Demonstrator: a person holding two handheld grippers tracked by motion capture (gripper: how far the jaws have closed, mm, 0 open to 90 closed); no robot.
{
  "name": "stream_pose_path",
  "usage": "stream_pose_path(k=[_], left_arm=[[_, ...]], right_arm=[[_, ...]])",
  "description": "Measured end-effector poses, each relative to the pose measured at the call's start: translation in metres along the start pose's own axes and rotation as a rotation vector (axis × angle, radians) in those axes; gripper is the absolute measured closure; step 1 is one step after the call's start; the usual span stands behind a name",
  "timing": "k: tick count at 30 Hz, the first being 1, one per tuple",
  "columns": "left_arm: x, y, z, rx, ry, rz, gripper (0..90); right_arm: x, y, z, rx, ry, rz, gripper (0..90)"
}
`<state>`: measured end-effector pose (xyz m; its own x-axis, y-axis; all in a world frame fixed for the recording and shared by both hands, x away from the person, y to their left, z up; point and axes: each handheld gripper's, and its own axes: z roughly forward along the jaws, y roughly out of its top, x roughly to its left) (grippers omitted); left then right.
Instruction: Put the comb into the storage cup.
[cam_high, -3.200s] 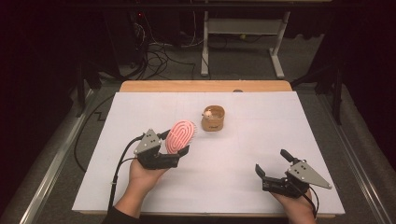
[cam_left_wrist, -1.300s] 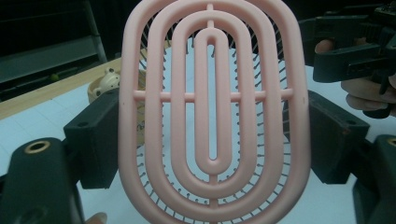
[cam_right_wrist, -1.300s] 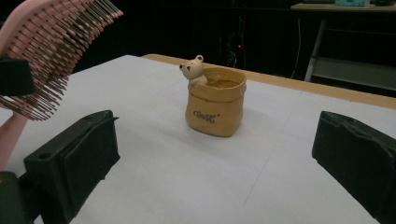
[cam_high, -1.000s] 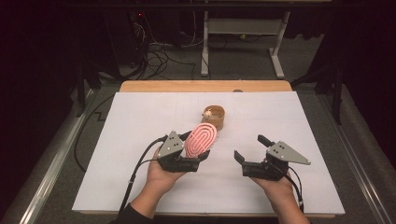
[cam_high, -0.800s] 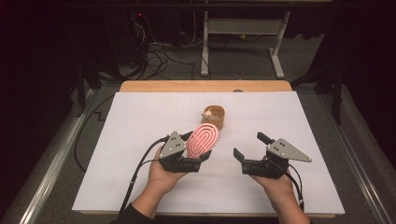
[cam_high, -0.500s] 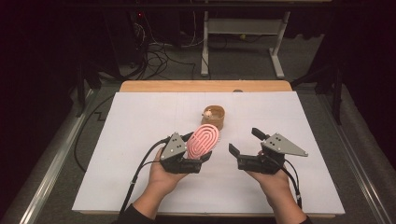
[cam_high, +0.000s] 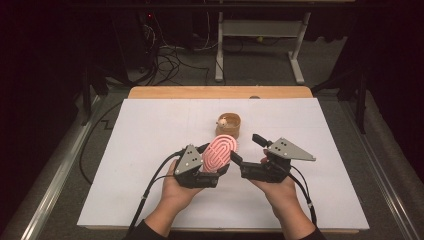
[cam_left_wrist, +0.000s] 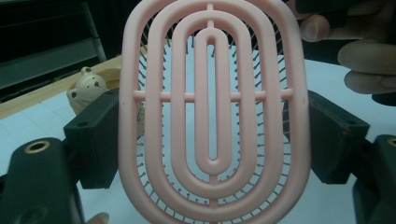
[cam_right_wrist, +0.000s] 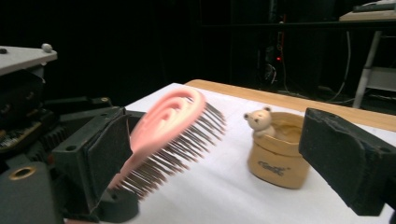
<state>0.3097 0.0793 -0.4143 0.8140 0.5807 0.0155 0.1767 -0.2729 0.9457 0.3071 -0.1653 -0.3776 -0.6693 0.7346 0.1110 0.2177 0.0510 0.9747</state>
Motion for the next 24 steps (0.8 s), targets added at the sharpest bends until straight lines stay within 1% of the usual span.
stream_pose_path(k=[3, 7, 8, 11, 12, 14, 15, 18, 20, 22, 24], left_arm=[[-0.003, 0.0, 0.001, -0.001, -0.001, 0.006, 18.2], [-0.004, 0.0, 0.002, 0.001, 0.0, 0.01, 18.2], [-0.005, 0.0, 0.002, -0.002, -0.001, 0.009, 18.2], [-0.005, 0.001, 0.0, -0.011, -0.002, 0.007, 18.2], [-0.004, 0.001, 0.0, -0.012, 0.0, 0.007, 18.2], [-0.003, 0.001, -0.001, -0.011, 0.006, 0.008, 18.2], [-0.003, 0.001, -0.001, -0.008, 0.009, 0.01, 18.2], [-0.003, 0.0, -0.001, -0.009, 0.012, 0.012, 18.2], [-0.003, 0.001, -0.001, -0.013, 0.016, 0.013, 18.2], [-0.004, 0.001, -0.002, -0.019, 0.019, 0.018, 18.2], [-0.004, 0.001, -0.002, -0.021, 0.019, 0.017, 18.2]], right_arm=[[0.004, 0.001, 0.005, 0.001, 0.019, 0.018, 14.4], [0.006, 0.001, 0.01, 0.007, 0.025, 0.045, 16.0], [0.006, 0.0, 0.014, 0.014, 0.035, 0.075, 16.5], [0.007, -0.001, 0.017, 0.02, 0.039, 0.08, 17.3], [0.007, -0.002, 0.02, 0.032, 0.051, 0.09, 18.2], [0.008, -0.003, 0.021, 0.038, 0.049, 0.093, 18.6], [0.007, -0.004, 0.023, 0.042, 0.055, 0.101, 22.1], [0.008, -0.005, 0.025, 0.052, 0.066, 0.107, 25.8], [0.008, -0.006, 0.025, 0.056, 0.073, 0.113, 26.8], [0.01, -0.006, 0.027, 0.062, 0.09, 0.121, 29.4], [0.01, -0.007, 0.027, 0.065, 0.091, 0.12, 30.1]])
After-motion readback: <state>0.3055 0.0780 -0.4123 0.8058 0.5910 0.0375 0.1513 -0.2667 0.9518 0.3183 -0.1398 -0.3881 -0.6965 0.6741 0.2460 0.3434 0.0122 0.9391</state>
